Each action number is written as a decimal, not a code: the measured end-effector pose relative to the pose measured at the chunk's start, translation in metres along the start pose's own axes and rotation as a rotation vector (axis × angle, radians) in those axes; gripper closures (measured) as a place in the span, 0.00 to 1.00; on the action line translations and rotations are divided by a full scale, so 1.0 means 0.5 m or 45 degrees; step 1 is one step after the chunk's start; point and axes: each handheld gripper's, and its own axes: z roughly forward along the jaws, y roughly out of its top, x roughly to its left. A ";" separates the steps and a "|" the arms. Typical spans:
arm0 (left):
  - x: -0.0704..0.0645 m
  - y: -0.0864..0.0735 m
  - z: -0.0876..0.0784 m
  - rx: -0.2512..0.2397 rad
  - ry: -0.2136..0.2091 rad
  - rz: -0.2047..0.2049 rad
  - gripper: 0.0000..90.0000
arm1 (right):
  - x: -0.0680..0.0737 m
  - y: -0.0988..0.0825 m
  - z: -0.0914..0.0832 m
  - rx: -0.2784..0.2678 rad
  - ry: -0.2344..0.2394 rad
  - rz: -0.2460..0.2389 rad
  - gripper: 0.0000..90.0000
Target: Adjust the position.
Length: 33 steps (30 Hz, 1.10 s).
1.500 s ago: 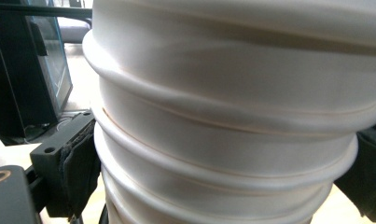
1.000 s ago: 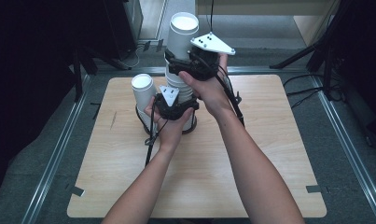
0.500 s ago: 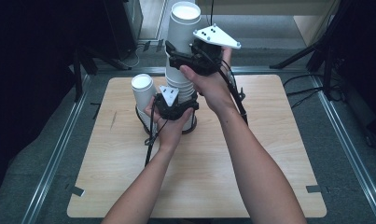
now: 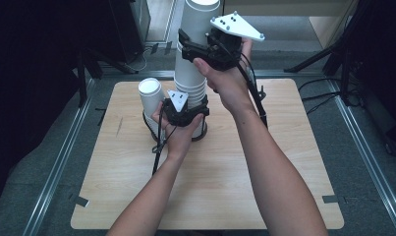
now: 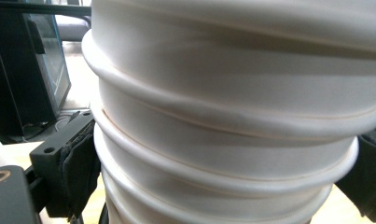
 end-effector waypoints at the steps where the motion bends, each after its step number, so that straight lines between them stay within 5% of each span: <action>1: 0.000 0.000 0.000 0.000 0.000 0.000 0.03 | -0.002 0.003 -0.003 -0.006 -0.005 0.004 0.18; 16: 0.002 0.000 0.001 0.001 -0.009 0.003 0.03 | -0.036 0.017 -0.032 -0.040 -0.049 0.007 0.18; 33: 0.003 0.001 -0.004 0.009 -0.016 -0.001 0.02 | -0.084 -0.007 -0.067 -0.047 -0.101 0.012 0.18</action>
